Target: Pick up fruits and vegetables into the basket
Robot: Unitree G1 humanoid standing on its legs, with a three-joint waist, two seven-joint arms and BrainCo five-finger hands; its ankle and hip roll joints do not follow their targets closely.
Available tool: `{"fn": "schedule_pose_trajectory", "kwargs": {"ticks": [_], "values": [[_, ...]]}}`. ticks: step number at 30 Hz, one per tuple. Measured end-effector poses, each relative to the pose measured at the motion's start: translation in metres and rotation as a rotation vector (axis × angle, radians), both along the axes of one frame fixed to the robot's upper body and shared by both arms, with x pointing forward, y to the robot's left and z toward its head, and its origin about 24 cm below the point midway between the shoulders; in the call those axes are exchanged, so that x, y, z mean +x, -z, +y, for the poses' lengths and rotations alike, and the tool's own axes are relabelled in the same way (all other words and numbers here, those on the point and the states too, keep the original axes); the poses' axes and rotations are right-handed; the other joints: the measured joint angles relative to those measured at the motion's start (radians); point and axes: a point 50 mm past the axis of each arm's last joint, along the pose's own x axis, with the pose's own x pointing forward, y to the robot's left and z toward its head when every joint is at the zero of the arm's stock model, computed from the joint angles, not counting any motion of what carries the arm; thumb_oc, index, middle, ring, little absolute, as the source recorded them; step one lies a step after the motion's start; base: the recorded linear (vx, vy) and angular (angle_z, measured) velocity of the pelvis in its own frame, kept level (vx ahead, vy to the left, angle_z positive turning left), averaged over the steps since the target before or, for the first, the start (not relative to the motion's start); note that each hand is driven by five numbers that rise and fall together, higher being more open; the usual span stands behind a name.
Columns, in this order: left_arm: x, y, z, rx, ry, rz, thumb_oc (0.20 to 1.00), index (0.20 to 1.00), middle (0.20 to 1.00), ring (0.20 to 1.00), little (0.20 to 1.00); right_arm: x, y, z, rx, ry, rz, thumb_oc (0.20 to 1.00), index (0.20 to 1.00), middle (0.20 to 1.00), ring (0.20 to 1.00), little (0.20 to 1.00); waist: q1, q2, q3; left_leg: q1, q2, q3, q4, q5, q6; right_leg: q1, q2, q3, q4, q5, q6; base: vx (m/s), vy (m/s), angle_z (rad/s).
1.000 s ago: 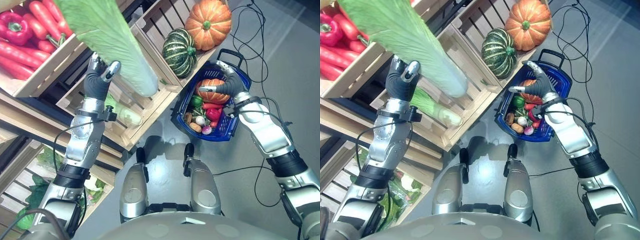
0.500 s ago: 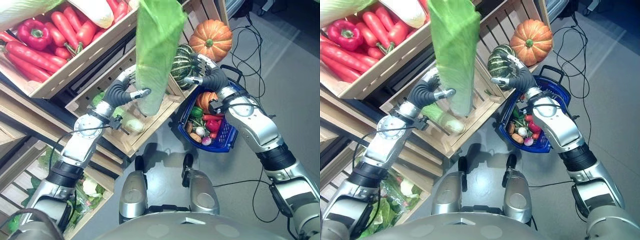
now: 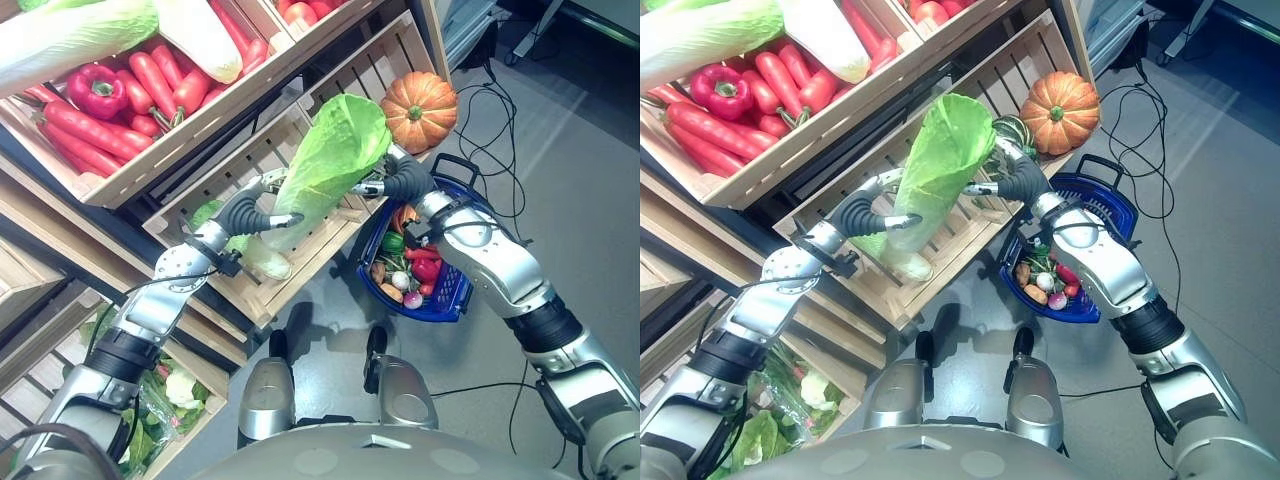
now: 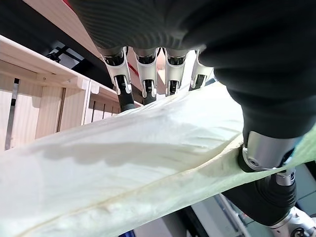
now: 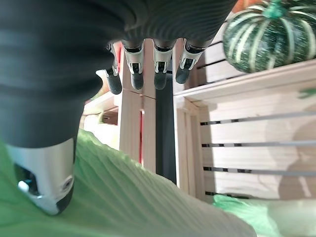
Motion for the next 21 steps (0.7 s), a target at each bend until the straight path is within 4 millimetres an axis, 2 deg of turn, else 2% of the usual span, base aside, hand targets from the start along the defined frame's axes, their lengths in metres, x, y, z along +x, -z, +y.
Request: {"fn": "schedule_pose_trajectory", "kwargs": {"ticks": [9, 12, 17, 21], "values": [[-0.004, 0.018, -0.006, 0.029, 0.000, 0.029, 0.200, 0.200, 0.200, 0.200, 0.200, -0.008, 0.034, 0.012, 0.101, -0.074, 0.139, 1.000, 1.000, 1.000, 1.000, 1.000, 0.000, 0.004, -0.002, 0.004, -0.001, -0.001, -0.002, 0.002, 0.003, 0.004, -0.006, 0.000, 0.001, 0.000, 0.000, -0.01, 0.015, 0.00], [-0.005, 0.023, -0.009, 0.032, 0.008, 0.045, 0.200, 0.200, 0.200, 0.200, 0.200, -0.009, 0.038, 0.013, 0.113, -0.101, 0.162, 1.000, 1.000, 1.000, 1.000, 1.000, -0.001, 0.009, -0.005, 0.009, -0.004, -0.001, -0.014, 0.006, 0.006, 0.004, -0.010, -0.001, 0.001, 0.001, 0.002, -0.02, 0.012, 0.02], [-0.008, 0.032, -0.022, 0.013, 0.034, 0.078, 0.200, 0.200, 0.200, 0.200, 0.200, -0.017, 0.052, 0.026, 0.188, -0.178, 0.246, 1.000, 1.000, 1.000, 1.000, 1.000, 0.000, 0.021, -0.012, 0.008, -0.004, -0.007, -0.017, 0.010, 0.005, 0.006, -0.010, -0.008, 0.000, 0.001, 0.002, -0.01, 0.006, 0.03], [-0.009, 0.039, -0.024, 0.022, 0.041, 0.107, 0.200, 0.200, 0.200, 0.200, 0.200, -0.019, 0.059, 0.025, 0.185, -0.176, 0.274, 1.000, 1.000, 1.000, 1.000, 1.000, -0.001, 0.025, -0.015, 0.008, -0.004, -0.009, -0.018, 0.011, 0.005, 0.006, -0.010, -0.010, 0.000, 0.001, 0.002, 0.00, 0.000, 0.00]]}}
